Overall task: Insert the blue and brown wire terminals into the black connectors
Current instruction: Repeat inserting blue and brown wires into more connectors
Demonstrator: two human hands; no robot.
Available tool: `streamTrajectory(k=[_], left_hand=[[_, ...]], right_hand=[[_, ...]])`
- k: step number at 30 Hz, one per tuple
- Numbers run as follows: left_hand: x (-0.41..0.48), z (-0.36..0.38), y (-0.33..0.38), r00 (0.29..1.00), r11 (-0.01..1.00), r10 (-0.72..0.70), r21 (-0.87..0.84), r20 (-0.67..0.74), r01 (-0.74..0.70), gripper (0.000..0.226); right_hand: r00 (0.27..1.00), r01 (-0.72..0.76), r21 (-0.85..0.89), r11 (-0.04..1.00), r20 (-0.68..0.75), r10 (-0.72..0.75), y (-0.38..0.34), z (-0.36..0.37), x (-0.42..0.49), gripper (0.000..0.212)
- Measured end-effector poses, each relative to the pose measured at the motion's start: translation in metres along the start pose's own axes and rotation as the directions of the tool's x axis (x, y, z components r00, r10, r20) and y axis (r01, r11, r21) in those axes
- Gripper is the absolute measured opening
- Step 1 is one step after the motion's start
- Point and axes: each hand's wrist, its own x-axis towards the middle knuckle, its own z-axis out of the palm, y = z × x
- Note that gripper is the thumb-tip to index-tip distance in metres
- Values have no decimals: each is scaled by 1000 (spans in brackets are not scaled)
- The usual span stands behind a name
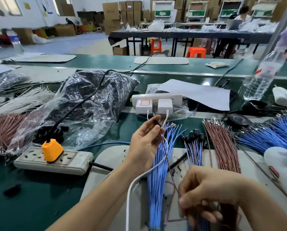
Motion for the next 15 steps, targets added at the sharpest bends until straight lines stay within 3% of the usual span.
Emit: streamTrajectory(k=[2, 3, 5, 7, 10, 15], left_hand=[[-3, -2, -1, 990, 956, 131, 257, 51, -140, 32], [-7, -3, -3, 971, 878, 204, 416, 122, -236, 33], [-14, -2, -9, 907, 663, 285, 619, 311, -421, 28], [-19, 1, -13, 828, 487, 314, 671, 464, -560, 25], [-23, 2, -14, 760, 355, 365, 675, 537, -647, 25], [-25, 3, -15, 711, 258, 416, 676, 567, -690, 46]], right_hand=[[993, 23, -25, 999, -117, -25, -1, 2, 3, 11], [966, 60, -19, 998, -249, -63, -1, 2, 6, 18], [833, 195, 36, 980, -533, -146, 0, 1, 13, 29], [676, 340, -3, 940, -694, -247, -2, 1, 17, 25], [538, 400, -162, 902, -755, -374, -2, 1, 19, 12], [458, 194, -388, 901, -777, -433, 7, -5, 23, 7]])
